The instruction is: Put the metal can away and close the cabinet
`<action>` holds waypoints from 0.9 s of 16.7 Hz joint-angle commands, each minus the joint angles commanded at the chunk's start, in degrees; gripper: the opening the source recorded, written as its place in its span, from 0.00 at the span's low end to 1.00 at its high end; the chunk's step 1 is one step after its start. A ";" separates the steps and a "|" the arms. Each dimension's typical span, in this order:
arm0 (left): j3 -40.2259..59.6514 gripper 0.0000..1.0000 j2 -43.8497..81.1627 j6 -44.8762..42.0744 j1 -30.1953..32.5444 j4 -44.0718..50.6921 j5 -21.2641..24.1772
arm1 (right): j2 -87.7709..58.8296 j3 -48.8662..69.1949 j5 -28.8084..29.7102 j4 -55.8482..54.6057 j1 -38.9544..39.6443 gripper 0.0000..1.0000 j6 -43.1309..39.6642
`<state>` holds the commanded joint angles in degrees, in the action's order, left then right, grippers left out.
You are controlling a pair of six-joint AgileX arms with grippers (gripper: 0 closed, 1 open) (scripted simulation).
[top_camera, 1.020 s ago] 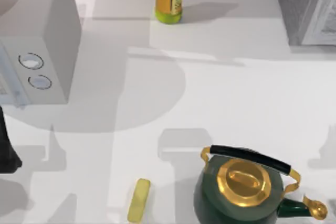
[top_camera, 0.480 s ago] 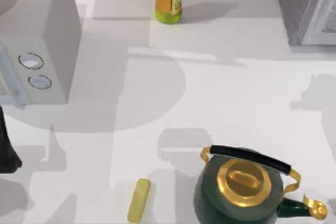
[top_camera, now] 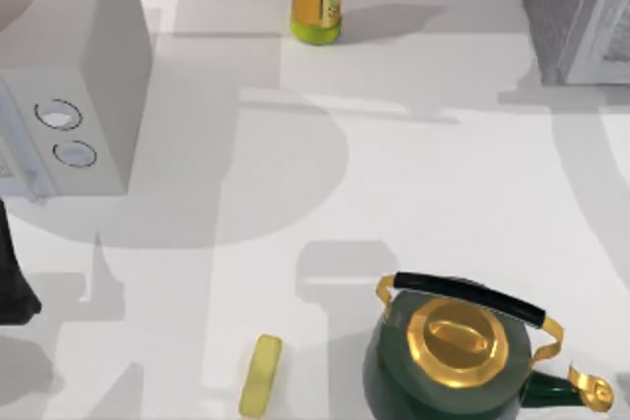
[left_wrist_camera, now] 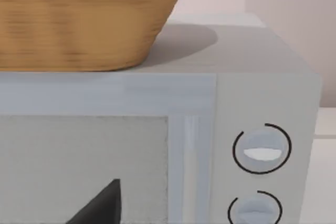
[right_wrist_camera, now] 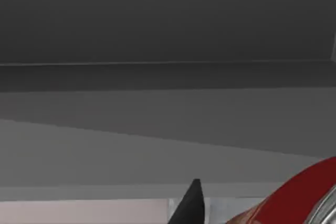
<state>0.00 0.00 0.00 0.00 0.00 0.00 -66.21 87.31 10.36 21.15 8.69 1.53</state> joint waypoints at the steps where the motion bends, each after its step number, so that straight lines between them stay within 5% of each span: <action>1: 0.00 1.00 0.00 0.00 0.00 0.00 0.00 | -2.64 3.50 0.25 0.76 0.50 0.00 0.01; 15: 0.00 1.00 0.00 0.00 0.00 0.00 0.00 | -15.86 18.80 1.02 5.22 0.59 0.00 -0.66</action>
<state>0.00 0.00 0.00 0.00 0.00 0.00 -82.07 106.11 11.38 26.37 9.28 0.87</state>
